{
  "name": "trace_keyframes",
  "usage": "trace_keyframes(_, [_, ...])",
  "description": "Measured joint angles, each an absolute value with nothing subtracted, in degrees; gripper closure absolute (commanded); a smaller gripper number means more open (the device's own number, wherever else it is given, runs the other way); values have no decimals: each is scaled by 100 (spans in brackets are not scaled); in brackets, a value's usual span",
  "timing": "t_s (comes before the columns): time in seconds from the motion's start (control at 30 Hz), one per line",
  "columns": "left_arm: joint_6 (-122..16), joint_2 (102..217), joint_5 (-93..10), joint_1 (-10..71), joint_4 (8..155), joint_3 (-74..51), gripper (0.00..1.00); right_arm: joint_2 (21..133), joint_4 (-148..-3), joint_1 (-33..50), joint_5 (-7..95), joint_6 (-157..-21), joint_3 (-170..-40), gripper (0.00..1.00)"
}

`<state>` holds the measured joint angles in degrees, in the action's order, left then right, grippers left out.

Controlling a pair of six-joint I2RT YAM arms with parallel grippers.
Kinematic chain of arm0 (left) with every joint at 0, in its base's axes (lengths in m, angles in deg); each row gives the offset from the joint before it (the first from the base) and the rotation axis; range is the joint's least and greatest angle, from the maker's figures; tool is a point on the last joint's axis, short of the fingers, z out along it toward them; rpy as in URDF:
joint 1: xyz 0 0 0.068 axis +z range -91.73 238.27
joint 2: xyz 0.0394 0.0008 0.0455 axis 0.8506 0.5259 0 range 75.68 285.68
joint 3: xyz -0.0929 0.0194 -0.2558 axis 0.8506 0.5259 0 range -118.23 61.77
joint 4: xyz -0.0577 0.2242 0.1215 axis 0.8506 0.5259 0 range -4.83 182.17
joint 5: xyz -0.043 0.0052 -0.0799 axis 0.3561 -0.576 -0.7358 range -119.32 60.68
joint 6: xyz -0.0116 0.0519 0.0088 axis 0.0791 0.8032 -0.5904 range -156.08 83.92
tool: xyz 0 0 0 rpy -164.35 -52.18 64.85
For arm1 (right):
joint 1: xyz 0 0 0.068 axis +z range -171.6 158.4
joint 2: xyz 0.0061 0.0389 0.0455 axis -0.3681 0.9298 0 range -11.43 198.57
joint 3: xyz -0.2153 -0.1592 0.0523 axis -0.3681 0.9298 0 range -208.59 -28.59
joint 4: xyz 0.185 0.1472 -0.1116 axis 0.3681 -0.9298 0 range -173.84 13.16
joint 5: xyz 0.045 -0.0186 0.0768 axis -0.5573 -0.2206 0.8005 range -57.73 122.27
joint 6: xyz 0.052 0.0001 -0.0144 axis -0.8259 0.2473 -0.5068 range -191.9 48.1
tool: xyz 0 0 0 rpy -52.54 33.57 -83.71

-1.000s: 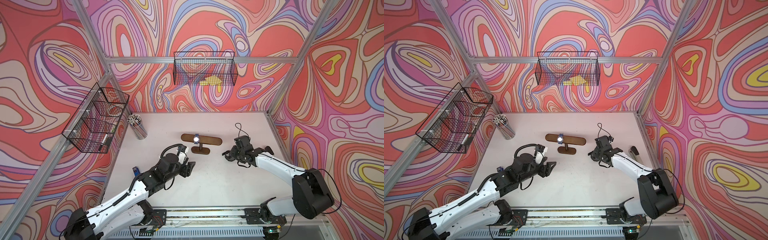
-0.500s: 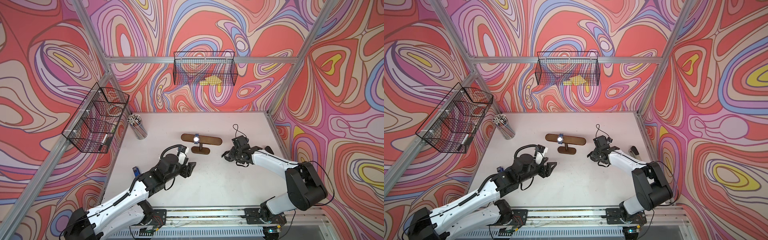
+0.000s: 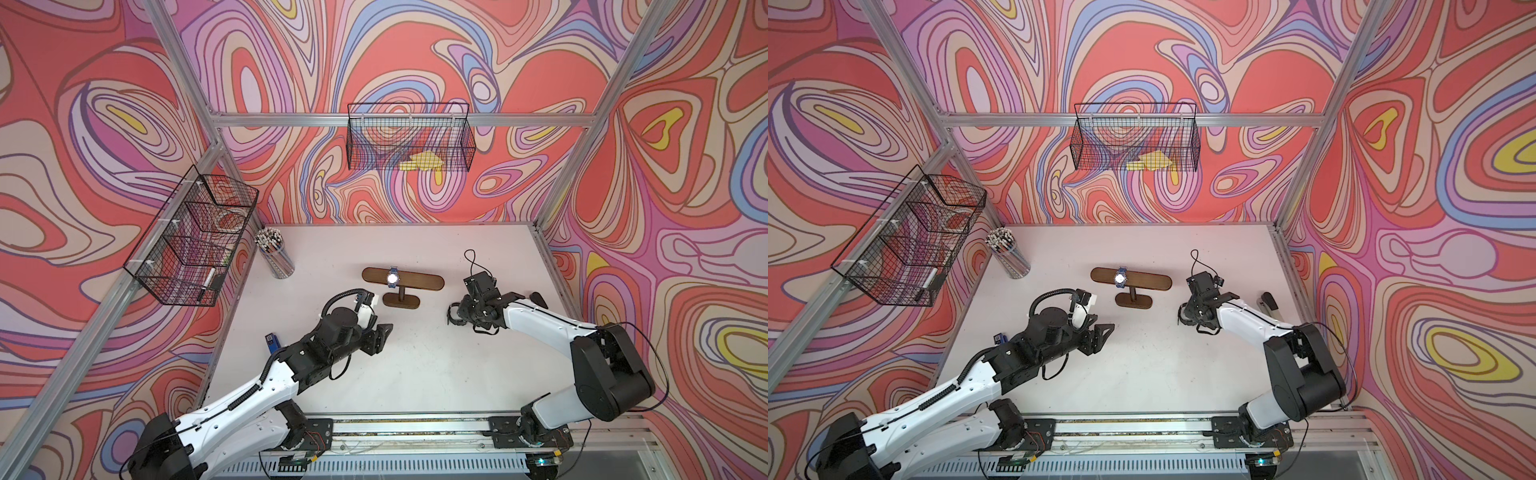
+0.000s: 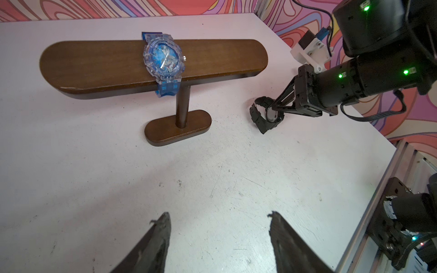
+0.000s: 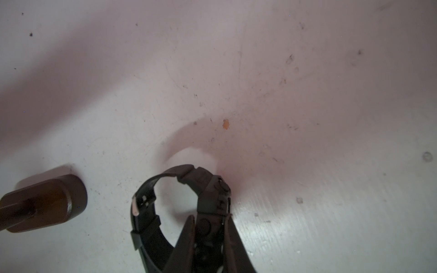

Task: Place watch on stand
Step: Pick up the watch at the center of the board.

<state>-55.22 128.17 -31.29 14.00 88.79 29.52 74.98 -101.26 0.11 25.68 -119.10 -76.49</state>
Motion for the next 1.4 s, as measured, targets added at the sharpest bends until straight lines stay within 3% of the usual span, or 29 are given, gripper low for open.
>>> trace_keyframes(0.1, [-5524, 12815, -3129, 1396, 8879, 2952, 33, 7498, -10126, 11, 2570, -11844, -7647, 99])
trace_keyframes(0.43, [-5476, 12841, -3363, 1396, 8892, 2882, 33, 6858, -10474, 11, 2647, -11669, -7260, 100])
trace_keyframes(0.83, [-5203, 13044, -4677, 1363, 7981, 2816, 35, 4917, -10306, 11, 4596, -12603, -7006, 100])
trace_keyframes(1.4, [-8602, 15143, -5567, 1549, 3876, 3105, 36, 4156, -8986, 11, 5508, -13309, -6436, 100])
